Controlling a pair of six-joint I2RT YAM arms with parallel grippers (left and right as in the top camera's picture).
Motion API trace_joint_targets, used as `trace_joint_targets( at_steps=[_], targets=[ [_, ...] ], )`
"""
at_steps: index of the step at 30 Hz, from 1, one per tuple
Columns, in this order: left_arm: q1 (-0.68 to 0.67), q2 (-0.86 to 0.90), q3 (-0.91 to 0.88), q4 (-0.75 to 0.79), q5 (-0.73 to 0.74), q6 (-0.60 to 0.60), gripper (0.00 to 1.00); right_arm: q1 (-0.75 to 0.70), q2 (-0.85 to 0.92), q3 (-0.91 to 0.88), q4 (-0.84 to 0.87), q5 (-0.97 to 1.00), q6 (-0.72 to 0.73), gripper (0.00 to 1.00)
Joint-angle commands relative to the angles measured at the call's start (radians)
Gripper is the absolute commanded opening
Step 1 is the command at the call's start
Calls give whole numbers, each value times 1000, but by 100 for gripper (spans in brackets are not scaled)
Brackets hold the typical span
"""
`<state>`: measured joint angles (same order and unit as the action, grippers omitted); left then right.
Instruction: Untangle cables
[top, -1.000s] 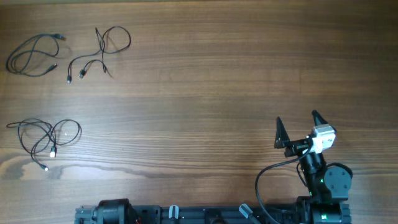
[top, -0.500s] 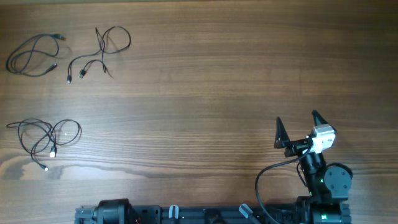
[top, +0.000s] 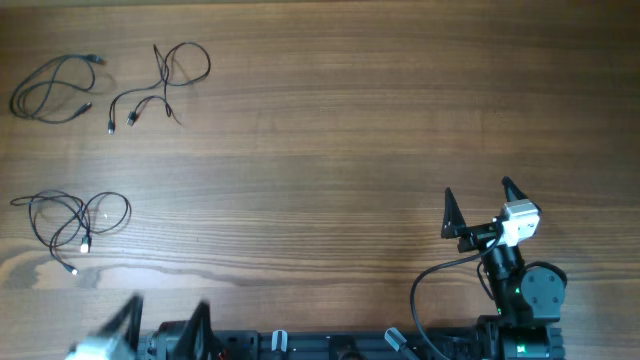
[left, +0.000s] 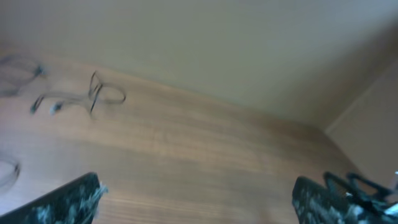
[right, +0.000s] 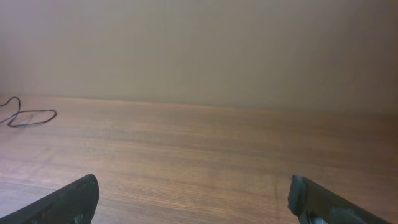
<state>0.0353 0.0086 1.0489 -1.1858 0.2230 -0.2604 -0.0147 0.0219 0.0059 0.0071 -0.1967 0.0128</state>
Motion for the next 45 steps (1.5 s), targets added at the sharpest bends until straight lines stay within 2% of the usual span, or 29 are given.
trace_joint_targets(
  at_steps=[1,5,12,17,24,29,34,45],
  targets=[
    [-45,-4,-236,230,54,130,100,4,-12,-1,6,17,-13,100],
    [-83,-4,-518,538,83,118,100,4,-12,-1,6,17,-12,100],
    [-121,-4,-835,880,91,119,100,4,-12,-1,6,17,-12,100],
    [-121,-5,-961,1055,87,119,100,4,-12,-1,6,17,-13,100],
    [-121,-5,-990,1062,1,119,100,4,-12,-1,6,17,-13,100],
    [-122,-5,-1043,1126,-8,124,100,4,-12,-1,6,17,-13,100],
    [-121,-5,-1043,1127,-29,232,100,4,-12,-1,6,17,-13,100],
    [-122,-2,-1043,1127,-31,230,100,4,-12,-1,6,17,-12,100]
  ],
)
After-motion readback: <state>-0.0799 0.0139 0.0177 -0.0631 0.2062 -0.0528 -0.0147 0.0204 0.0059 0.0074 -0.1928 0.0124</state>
